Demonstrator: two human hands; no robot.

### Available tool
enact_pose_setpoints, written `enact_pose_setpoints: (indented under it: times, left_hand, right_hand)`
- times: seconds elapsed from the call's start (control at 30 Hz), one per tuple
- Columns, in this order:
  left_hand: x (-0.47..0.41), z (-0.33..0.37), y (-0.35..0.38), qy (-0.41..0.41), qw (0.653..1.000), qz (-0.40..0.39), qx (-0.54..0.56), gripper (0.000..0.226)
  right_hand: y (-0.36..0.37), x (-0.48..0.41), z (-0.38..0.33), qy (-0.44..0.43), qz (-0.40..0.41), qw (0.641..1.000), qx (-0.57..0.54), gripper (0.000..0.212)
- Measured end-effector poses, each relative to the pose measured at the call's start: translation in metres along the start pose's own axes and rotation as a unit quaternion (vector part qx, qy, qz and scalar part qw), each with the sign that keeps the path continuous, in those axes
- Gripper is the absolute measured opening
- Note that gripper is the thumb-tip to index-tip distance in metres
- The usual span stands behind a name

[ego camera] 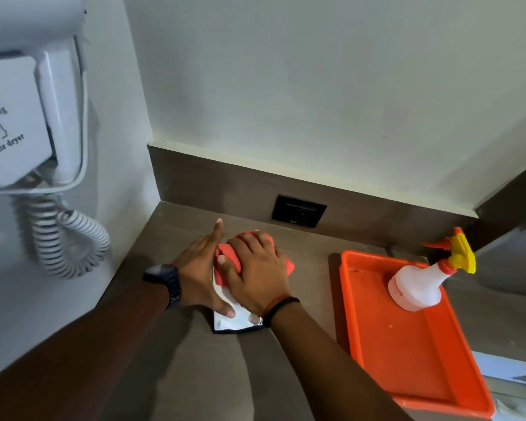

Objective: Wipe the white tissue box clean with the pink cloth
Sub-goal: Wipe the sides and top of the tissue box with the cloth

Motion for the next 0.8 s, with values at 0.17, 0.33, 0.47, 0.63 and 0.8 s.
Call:
enact_pose_setpoints:
  times: [0.17, 0.33, 0.47, 0.63, 0.8]
  left_hand:
    - [-0.001, 0.005, 0.004, -0.017, 0.999, -0.034, 0.029, 0.158]
    - [0.001, 0.009, 0.003, -0.02, 0.999, -0.044, -0.004, 0.153]
    - [-0.001, 0.01, 0.003, -0.029, 0.999, -0.036, -0.021, 0.157]
    - [-0.001, 0.011, 0.004, -0.022, 0.999, -0.028, -0.012, 0.158]
    - [-0.001, 0.012, 0.005, -0.029, 0.999, -0.025, -0.017, 0.157]
  right_hand:
    - [-0.001, 0.012, 0.0, -0.033, 0.009, 0.999, 0.02, 0.041]
    - [-0.003, 0.026, 0.016, -0.035, 0.01, 0.999, -0.011, 0.041]
    - [-0.003, 0.004, 0.025, 0.05, -0.005, 0.998, -0.025, 0.04]
    - [0.002, -0.005, 0.008, 0.039, 0.001, 0.999, 0.001, 0.036]
    - [-0.005, 0.019, 0.01, -0.033, 0.042, 0.999, -0.003, 0.038]
Point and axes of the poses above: each hand's wrist, its own x-axis away from the middle knuckle, its own y-axis out of the palm, z = x × y, the point moved 7 cm from there along -x, towards the middle knuckle, and after that the axes turned 9 degrees about x, right-handed, at the moved point
